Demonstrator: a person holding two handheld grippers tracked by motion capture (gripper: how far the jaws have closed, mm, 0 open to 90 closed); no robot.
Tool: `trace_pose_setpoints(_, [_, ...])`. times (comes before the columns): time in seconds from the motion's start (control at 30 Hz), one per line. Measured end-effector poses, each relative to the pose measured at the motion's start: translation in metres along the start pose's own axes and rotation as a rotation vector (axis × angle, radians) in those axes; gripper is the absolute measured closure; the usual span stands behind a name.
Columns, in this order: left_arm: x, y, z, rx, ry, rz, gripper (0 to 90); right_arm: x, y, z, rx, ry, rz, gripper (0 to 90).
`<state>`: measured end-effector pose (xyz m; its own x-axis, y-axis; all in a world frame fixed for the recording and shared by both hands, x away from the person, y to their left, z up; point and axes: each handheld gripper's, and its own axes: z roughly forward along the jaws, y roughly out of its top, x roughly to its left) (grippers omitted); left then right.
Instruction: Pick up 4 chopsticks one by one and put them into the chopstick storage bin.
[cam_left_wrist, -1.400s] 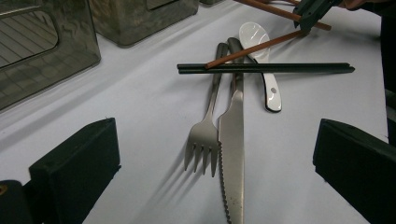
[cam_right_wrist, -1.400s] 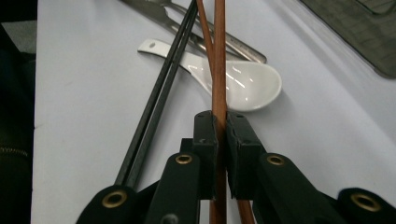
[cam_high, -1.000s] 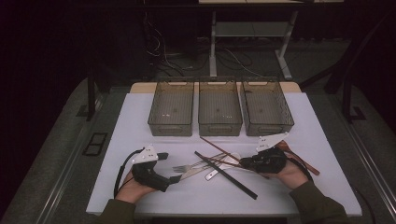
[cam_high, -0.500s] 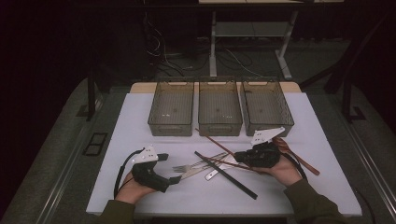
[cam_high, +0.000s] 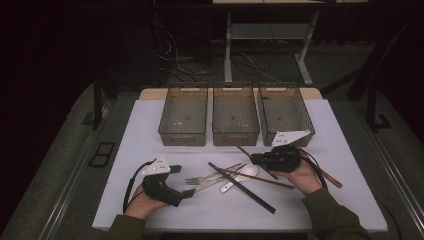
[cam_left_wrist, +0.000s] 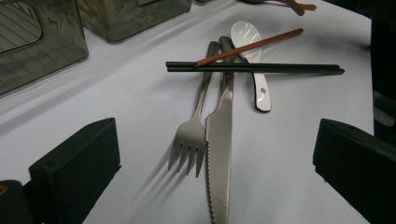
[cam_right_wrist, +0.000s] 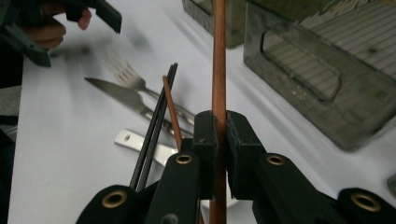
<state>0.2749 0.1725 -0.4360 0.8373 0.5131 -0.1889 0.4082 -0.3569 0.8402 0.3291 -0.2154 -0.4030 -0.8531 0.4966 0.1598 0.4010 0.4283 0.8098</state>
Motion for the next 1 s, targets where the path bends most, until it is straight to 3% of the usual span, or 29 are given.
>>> trace_pose_setpoints(0.63, [0.000, 0.000, 0.001, -0.007, -0.005, -0.010, 0.0, -0.007, 0.029, 0.018, -0.046, -0.015, 0.022, 83.0])
trace_pose_setpoints(1.0, [0.000, 0.000, 0.002, -0.006, -0.001, -0.006, 0.0, -0.013, 0.056, 0.035, -0.068, -0.037, 0.027, 83.0])
